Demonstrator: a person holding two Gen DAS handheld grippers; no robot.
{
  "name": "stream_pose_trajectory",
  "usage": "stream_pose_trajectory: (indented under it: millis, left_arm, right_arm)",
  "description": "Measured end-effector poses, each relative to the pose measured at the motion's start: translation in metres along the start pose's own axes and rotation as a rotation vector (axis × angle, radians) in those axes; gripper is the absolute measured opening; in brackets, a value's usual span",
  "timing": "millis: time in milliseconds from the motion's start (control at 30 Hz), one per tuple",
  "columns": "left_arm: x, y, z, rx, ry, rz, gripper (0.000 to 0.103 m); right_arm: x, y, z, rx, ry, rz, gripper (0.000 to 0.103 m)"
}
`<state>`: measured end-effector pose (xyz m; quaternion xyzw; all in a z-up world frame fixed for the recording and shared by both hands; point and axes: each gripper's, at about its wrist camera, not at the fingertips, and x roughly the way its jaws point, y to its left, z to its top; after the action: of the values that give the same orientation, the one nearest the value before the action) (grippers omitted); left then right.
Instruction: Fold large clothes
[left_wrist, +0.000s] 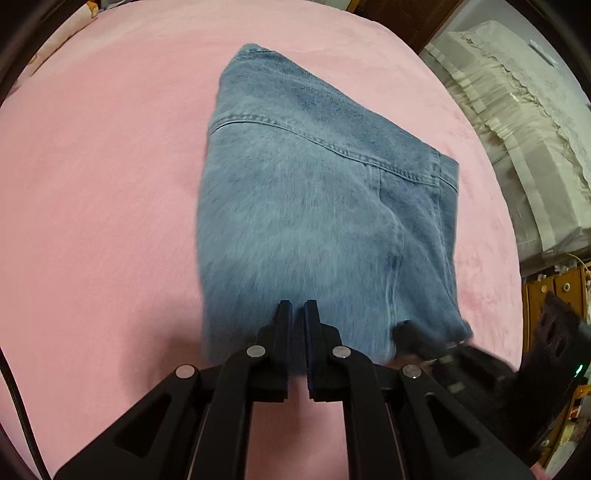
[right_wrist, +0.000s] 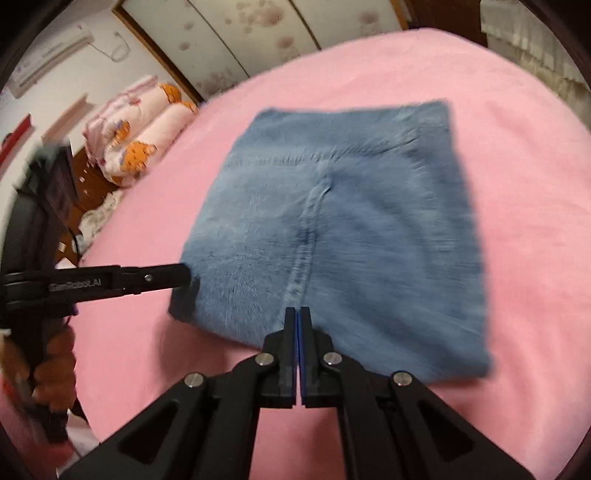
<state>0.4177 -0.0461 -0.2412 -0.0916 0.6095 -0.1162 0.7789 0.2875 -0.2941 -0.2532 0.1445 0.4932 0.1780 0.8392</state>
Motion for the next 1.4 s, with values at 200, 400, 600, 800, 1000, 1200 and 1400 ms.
stream_pose_trajectory:
  millis: [200,400,600,800,1000,1200,1400]
  left_arm:
    - [0.034,0.004,0.05,-0.01,-0.046,-0.025,0.003]
    - [0.062,0.003,0.106,0.053,-0.11,0.021,0.001]
    - [0.08,0.008,0.148,0.023,-0.143,0.019,0.001]
    - [0.096,0.019,0.184,-0.036,-0.166,0.006,0.001]
    - [0.11,0.012,0.197,-0.017,-0.16,0.055,0.001]
    - [0.113,0.008,0.201,-0.011,-0.15,0.06,0.001]
    - [0.099,0.021,0.194,-0.044,-0.185,-0.009,0.001]
  right_arm:
    - [0.047,-0.008,0.043,0.076,-0.082,0.024,0.0]
    - [0.09,-0.025,0.106,0.116,-0.112,-0.023,0.0]
    - [0.106,-0.044,0.135,0.12,-0.088,0.003,0.0]
    - [0.099,-0.051,0.135,0.162,-0.071,0.033,0.0]
    - [0.081,-0.053,0.15,0.186,-0.19,0.045,0.0]
    - [0.103,-0.069,0.18,0.197,-0.066,-0.029,0.0]
    - [0.068,-0.096,0.164,0.21,-0.229,-0.192,0.0]
